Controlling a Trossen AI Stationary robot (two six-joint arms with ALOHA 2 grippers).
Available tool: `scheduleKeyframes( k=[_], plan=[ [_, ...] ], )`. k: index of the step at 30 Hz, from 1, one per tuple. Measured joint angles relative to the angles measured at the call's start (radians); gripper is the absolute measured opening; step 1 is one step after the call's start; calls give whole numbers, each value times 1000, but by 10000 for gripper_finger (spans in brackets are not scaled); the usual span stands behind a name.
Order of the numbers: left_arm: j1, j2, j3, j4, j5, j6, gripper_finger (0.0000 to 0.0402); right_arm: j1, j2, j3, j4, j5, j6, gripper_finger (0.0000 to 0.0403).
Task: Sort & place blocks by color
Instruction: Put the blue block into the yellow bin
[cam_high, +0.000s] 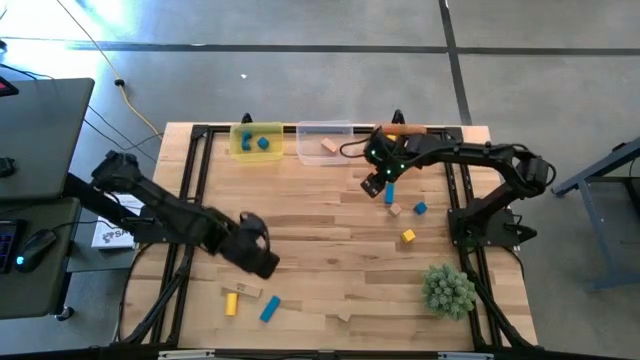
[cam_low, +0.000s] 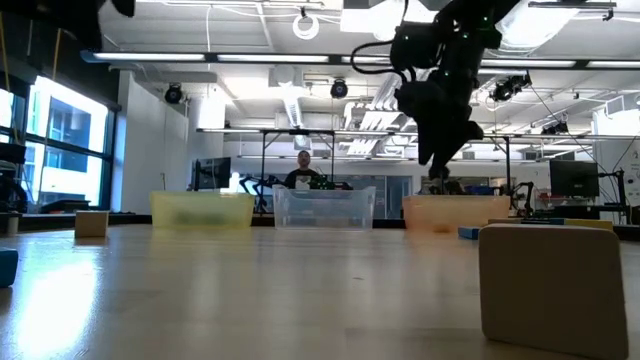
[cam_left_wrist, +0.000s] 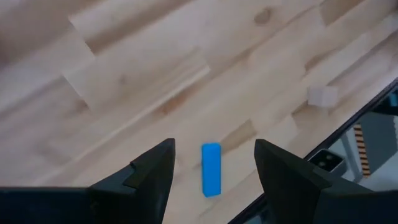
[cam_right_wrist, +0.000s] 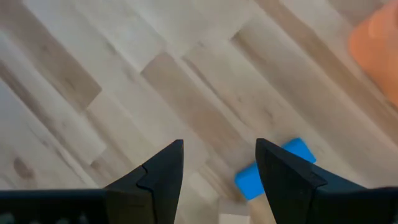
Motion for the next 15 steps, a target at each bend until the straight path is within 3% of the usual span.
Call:
scheduleKeyframes(
  k=[15],
  plan=[
    [-178, 258, -1, 191, 4, -309, 211, 98, 0, 0, -23, 62, 1, 188]
  ],
)
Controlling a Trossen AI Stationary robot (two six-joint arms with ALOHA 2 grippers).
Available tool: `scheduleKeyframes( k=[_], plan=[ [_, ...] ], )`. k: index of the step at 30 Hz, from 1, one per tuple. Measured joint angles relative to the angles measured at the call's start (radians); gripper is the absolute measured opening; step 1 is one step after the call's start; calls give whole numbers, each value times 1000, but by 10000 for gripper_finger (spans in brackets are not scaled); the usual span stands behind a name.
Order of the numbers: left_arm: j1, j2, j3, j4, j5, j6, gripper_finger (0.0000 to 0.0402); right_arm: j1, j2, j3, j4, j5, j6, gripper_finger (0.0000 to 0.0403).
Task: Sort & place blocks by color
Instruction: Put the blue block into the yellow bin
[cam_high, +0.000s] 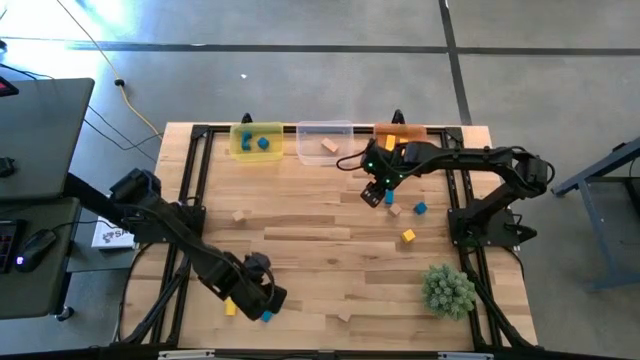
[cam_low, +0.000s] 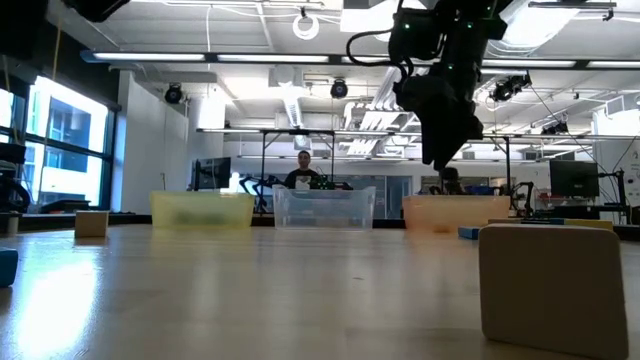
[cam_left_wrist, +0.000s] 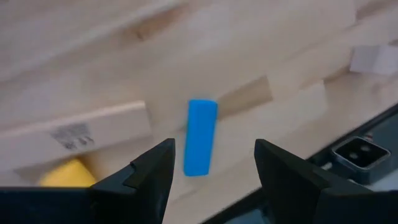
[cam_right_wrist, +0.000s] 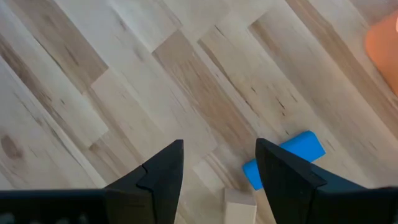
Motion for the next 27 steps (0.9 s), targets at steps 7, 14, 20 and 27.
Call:
scheduleKeyframes(
  k=[7, 14, 20, 27],
  plan=[
    [-35, 74, 0, 83, 27, -90, 211, 5, 0, 0, -12, 25, -16, 188],
    [-59, 117, 3, 138, 35, -154, 211, 5, 1, 0, -26, 30, -29, 188],
    [-63, 132, -1, 112, 46, -163, 211, 5, 1, 0, -30, 30, -46, 188],
    [-69, 168, 1, 134, 55, -155, 211, 5, 0, 0, -25, 44, -42, 188]
  ],
)
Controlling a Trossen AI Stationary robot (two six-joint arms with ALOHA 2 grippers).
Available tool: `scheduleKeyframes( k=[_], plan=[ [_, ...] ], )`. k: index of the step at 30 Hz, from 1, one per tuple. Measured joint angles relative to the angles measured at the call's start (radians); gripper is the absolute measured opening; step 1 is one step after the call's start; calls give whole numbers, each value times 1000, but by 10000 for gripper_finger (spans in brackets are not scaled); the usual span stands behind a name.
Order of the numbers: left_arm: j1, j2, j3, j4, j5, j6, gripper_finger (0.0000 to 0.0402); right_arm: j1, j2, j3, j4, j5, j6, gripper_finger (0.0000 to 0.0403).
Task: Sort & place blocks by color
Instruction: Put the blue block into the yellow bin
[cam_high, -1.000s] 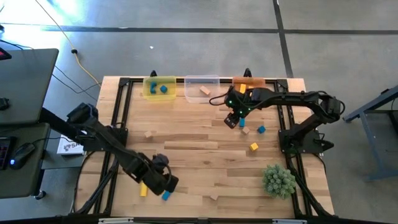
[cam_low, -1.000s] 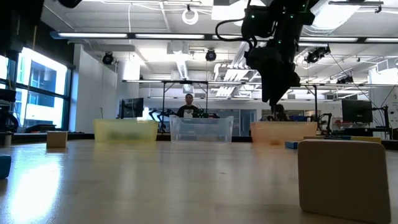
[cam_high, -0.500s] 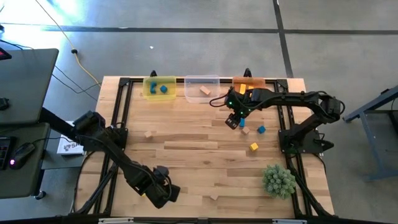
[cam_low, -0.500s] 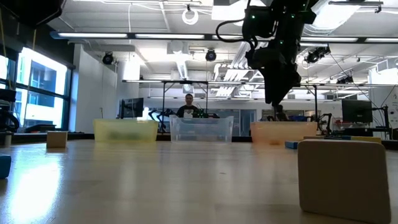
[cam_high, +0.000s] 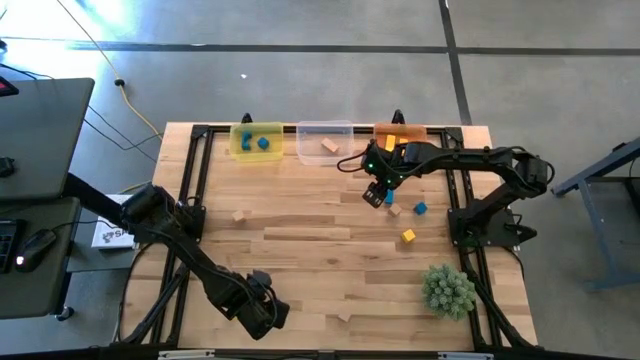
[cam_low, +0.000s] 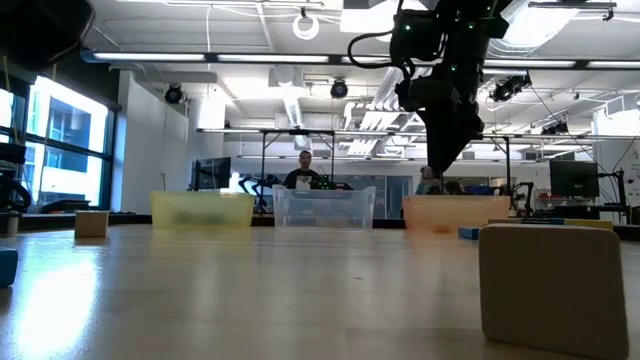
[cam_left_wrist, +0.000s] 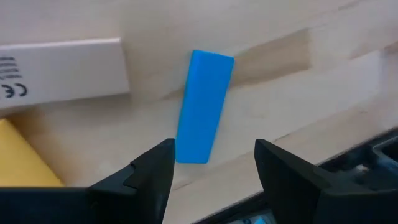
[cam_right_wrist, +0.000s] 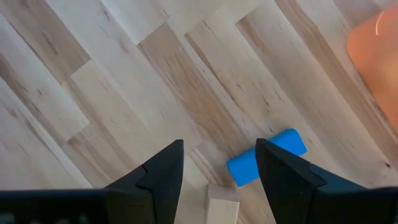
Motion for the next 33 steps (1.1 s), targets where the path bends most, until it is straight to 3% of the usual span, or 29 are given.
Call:
scheduleKeyframes(
  k=[21, 33],
  plan=[
    [-13, 108, 2, 18, 23, 10, 208, 0, 0, 0, 4, 5, 31, 188],
    [-7, 125, 3, -68, 35, 90, 141, 0, 0, 0, 14, 10, 46, 188]
  ],
)
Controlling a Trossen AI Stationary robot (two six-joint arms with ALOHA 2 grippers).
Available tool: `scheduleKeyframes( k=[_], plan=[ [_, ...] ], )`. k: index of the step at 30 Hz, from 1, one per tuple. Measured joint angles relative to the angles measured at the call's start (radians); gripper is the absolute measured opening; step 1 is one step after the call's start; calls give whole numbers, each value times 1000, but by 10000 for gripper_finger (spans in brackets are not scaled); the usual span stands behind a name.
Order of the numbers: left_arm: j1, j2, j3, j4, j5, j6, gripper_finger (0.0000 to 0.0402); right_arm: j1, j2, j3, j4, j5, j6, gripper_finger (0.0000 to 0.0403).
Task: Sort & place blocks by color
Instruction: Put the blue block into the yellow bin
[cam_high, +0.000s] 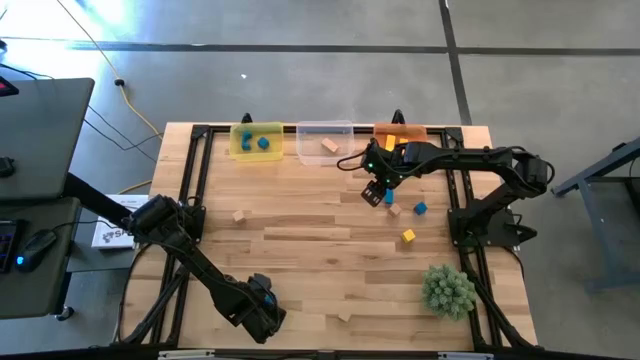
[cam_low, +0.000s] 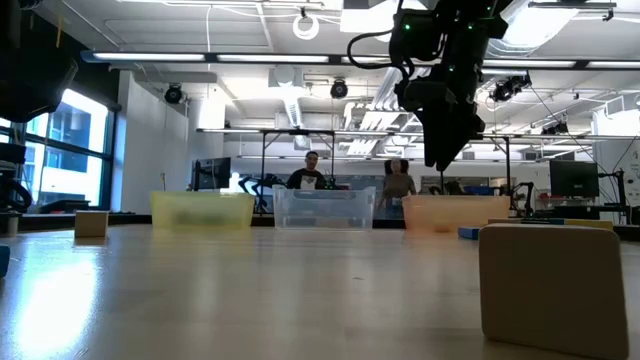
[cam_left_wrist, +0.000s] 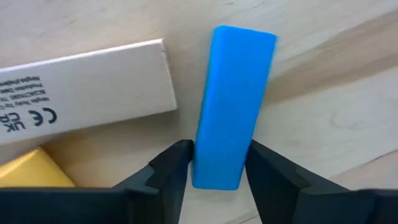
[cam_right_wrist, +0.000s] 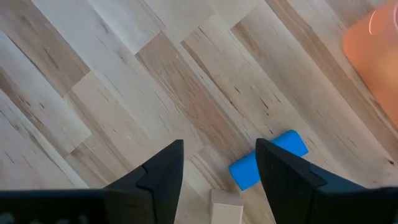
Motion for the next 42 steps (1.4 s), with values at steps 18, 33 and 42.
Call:
scheduleKeyframes(
  k=[18, 33, 42],
  plan=[
    [2, -41, 18, -18, -133, 151, 78, 0, 0, 0, 8, -43, 44, 188],
    [40, -74, 86, -14, -172, 318, 78, 0, 0, 0, 172, -273, 44, 188],
    [137, -91, 124, -21, -127, 546, 78, 0, 0, 0, 263, -365, -89, 188]
  ],
)
